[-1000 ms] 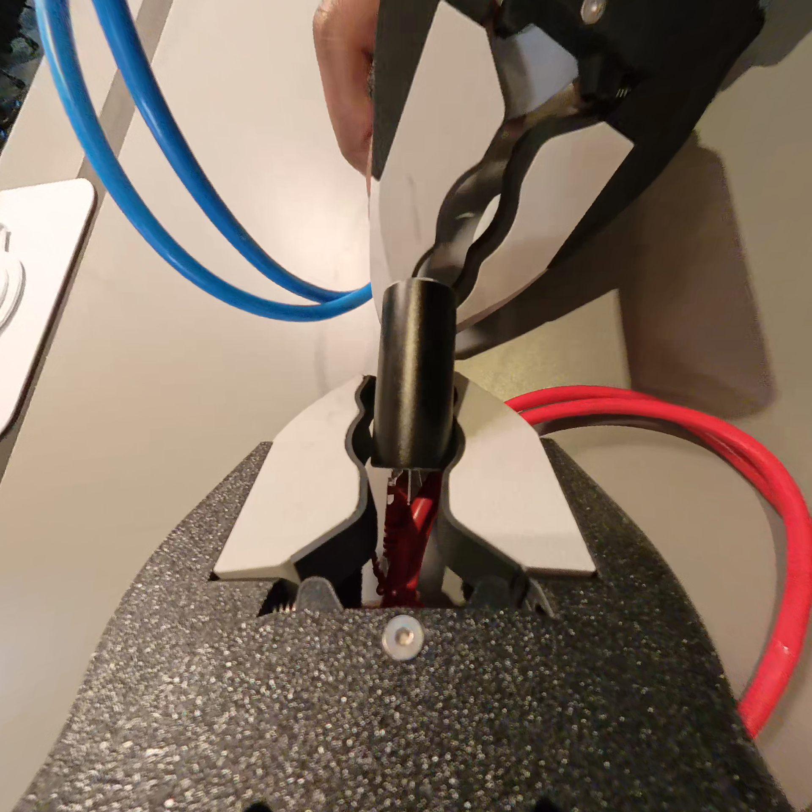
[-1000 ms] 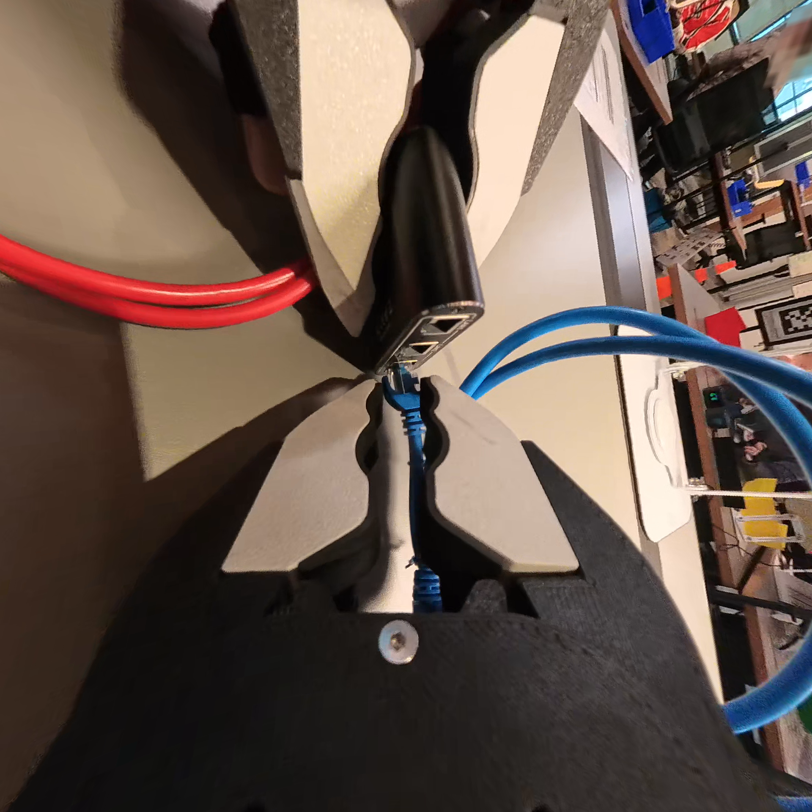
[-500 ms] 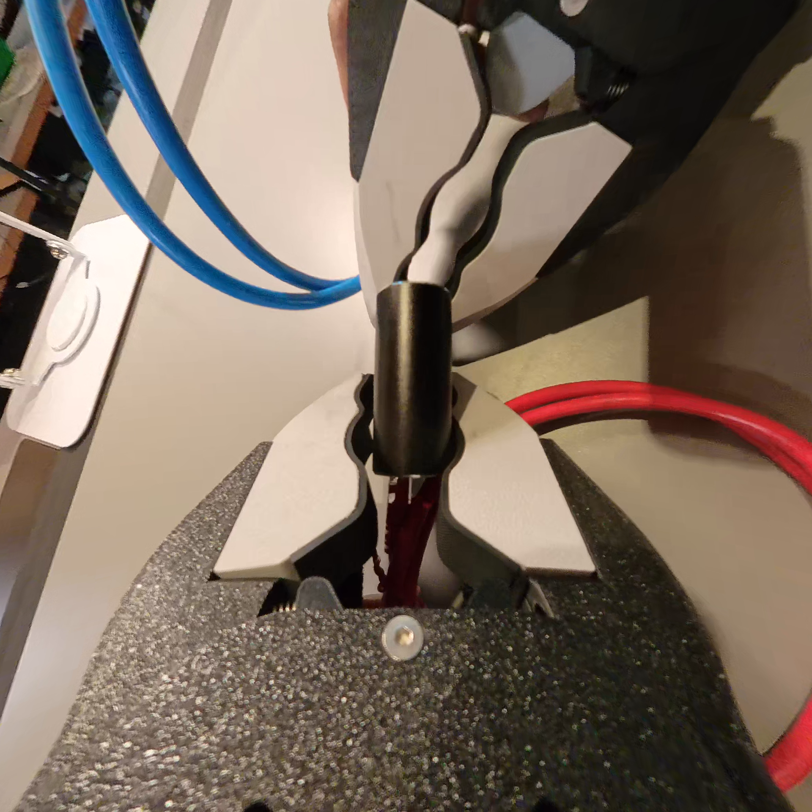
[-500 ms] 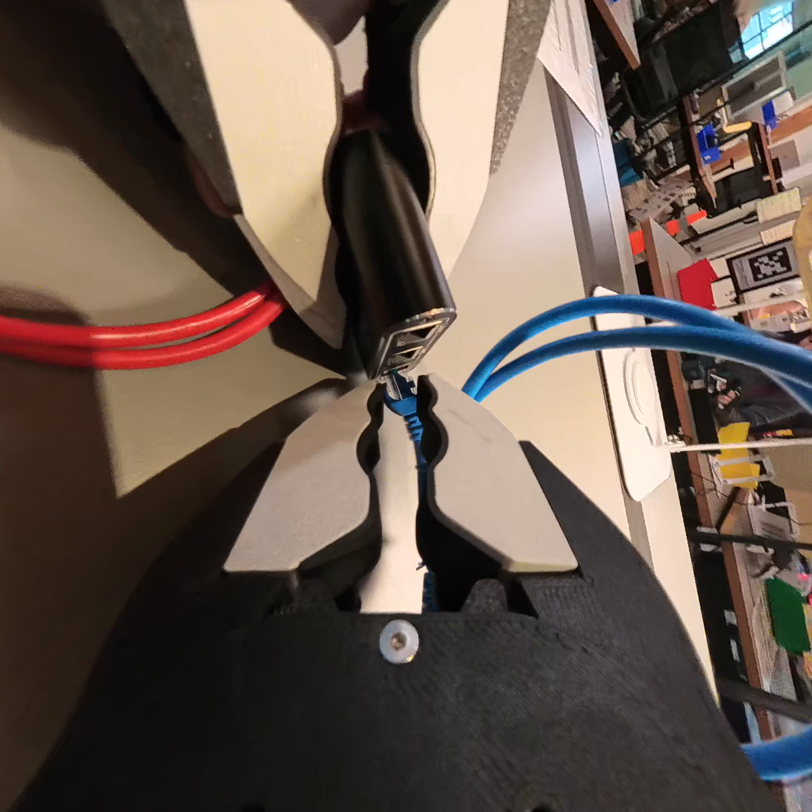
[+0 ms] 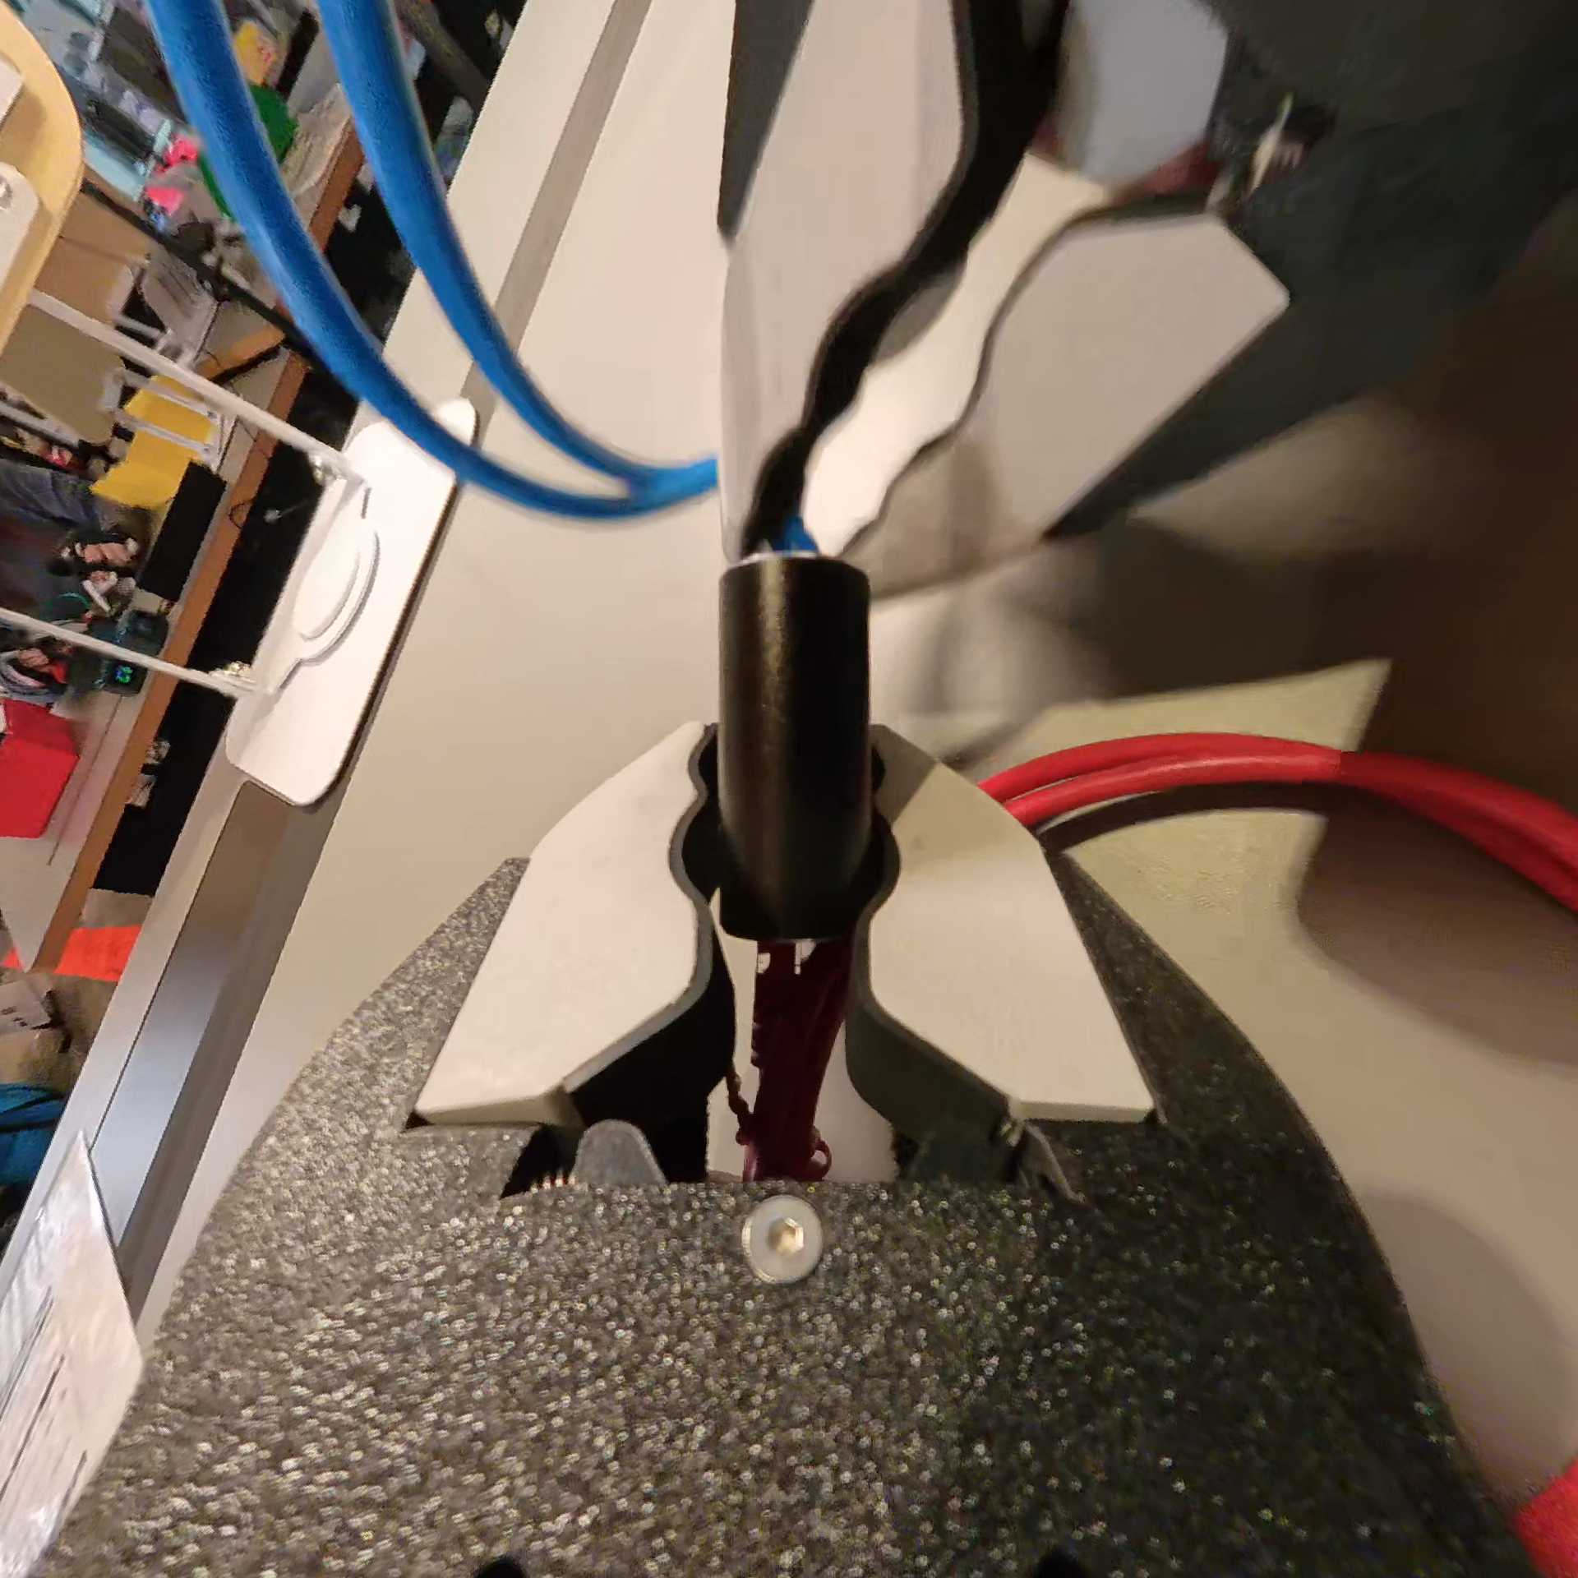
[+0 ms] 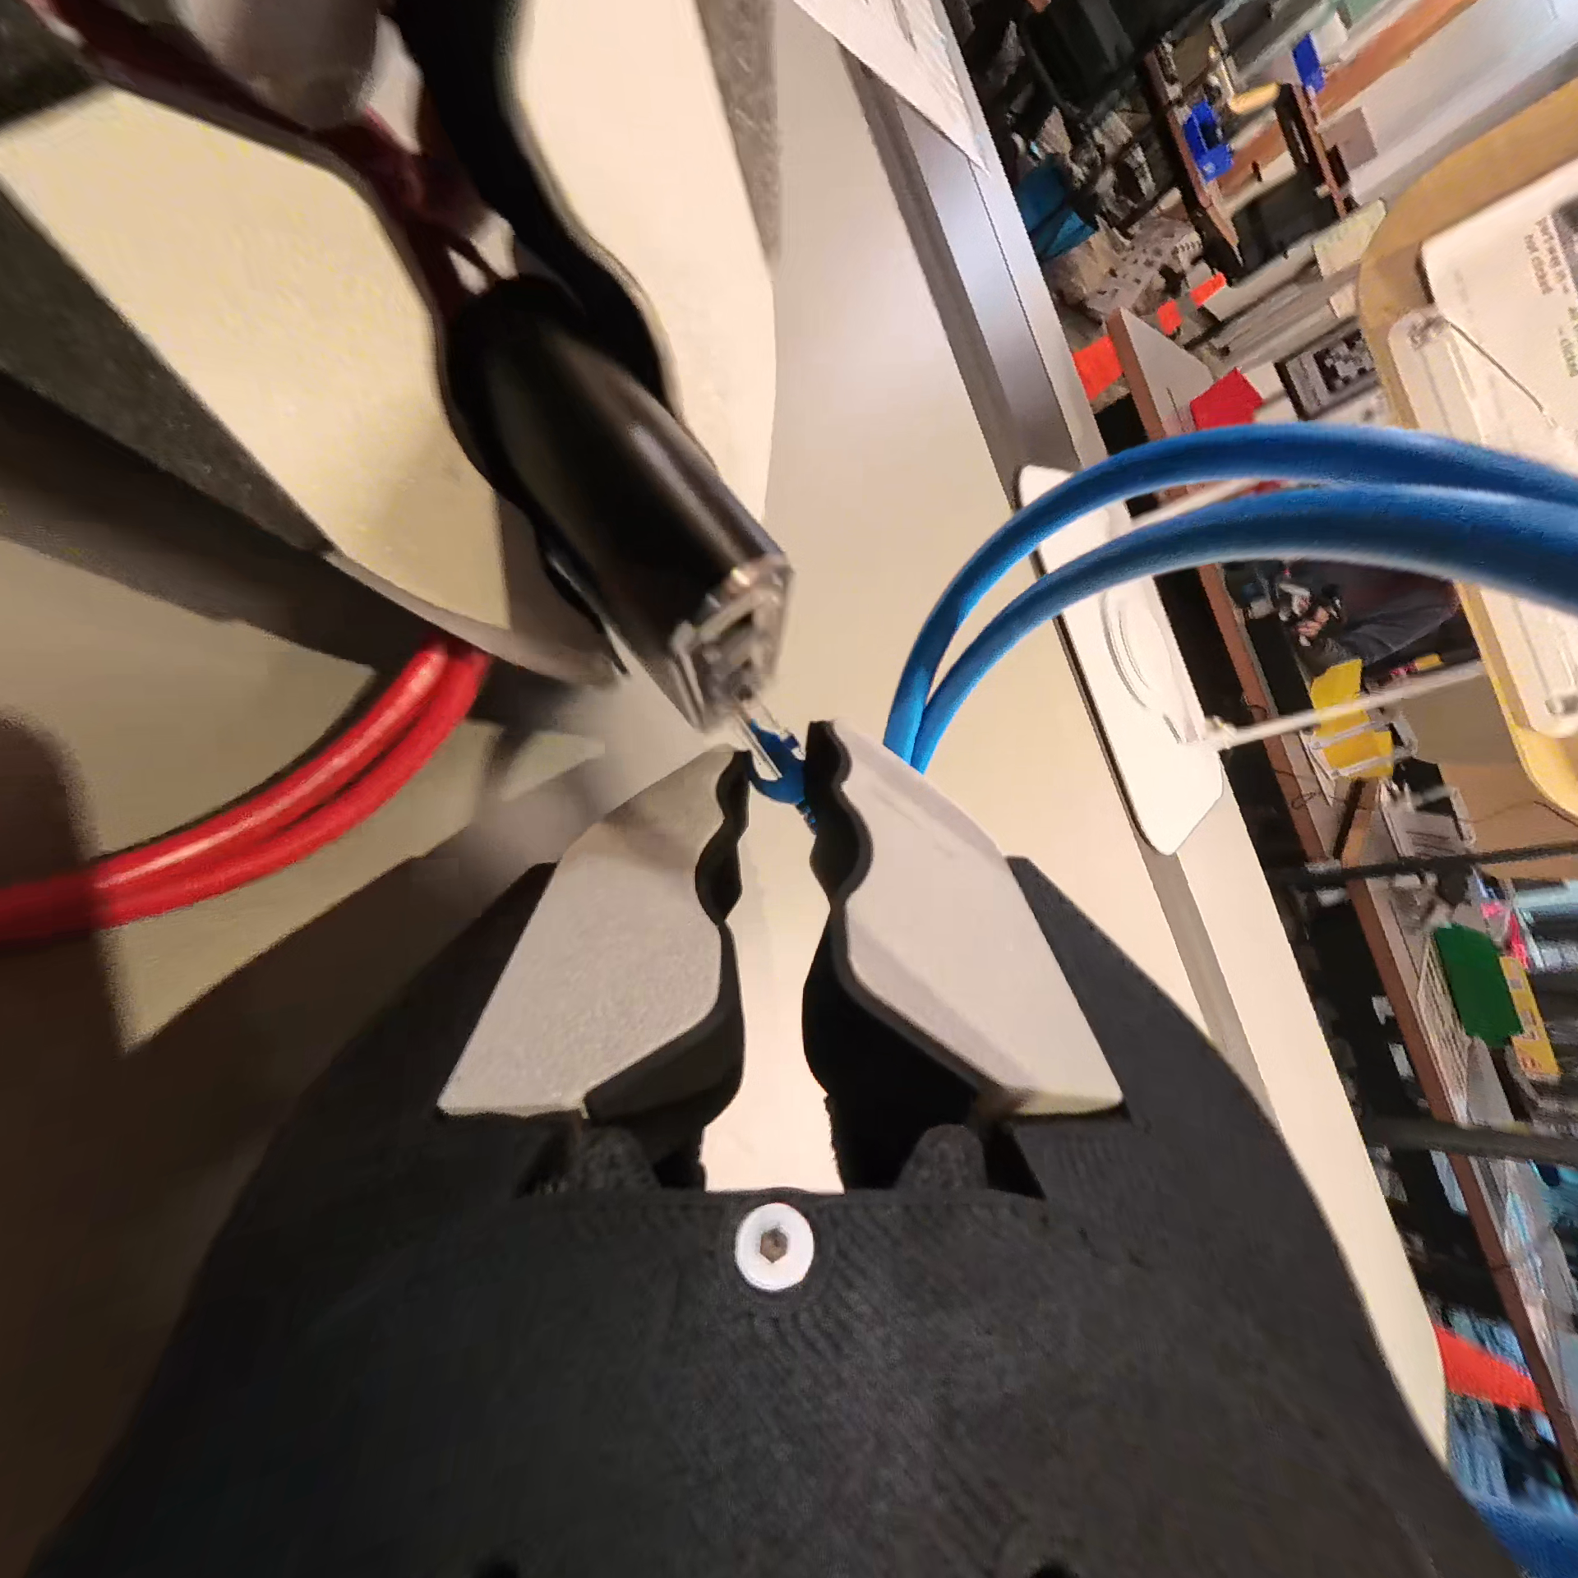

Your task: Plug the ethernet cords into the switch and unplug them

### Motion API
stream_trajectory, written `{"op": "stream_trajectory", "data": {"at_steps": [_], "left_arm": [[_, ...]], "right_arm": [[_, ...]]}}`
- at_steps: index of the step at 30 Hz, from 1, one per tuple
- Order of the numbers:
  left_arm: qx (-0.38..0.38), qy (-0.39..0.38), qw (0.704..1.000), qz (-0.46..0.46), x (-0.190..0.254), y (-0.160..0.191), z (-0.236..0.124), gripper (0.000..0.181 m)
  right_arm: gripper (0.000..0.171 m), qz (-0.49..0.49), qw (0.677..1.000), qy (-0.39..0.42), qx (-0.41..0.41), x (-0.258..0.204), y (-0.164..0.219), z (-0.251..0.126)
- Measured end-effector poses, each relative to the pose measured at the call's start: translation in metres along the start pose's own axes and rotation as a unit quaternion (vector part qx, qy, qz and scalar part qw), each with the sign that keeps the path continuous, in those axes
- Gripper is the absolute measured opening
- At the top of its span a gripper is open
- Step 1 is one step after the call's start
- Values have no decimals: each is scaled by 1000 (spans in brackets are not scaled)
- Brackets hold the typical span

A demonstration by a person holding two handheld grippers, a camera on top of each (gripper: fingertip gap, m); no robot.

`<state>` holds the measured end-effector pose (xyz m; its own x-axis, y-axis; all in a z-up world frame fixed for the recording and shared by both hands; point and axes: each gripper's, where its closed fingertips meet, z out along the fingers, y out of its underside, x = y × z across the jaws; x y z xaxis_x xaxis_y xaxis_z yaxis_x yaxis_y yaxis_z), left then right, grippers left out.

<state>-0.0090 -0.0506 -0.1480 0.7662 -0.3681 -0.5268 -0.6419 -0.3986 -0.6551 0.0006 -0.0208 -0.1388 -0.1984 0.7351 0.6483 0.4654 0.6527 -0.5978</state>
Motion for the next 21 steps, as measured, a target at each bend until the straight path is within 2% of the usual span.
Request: {"op": "stream_trajectory", "data": {"at_steps": [2, 7, 17, 21], "left_arm": [[-3, 28, 1000, -7, 7, 6, 1, 29], [26, 49, 996, -76, 2, 6, 2, 29], [32, 62, 993, -92, -1, 7, 1, 28], [34, 64, 992, -99, -2, 7, 0, 28]], "right_arm": [[13, 5, 999, 46, -2, 28, 9, -3], [14, 45, 999, 24, 11, 54, 36, -9], [13, 72, 997, -17, -4, 44, 34, -9], [14, 99, 995, -27, -16, 44, 36, -21]]}}
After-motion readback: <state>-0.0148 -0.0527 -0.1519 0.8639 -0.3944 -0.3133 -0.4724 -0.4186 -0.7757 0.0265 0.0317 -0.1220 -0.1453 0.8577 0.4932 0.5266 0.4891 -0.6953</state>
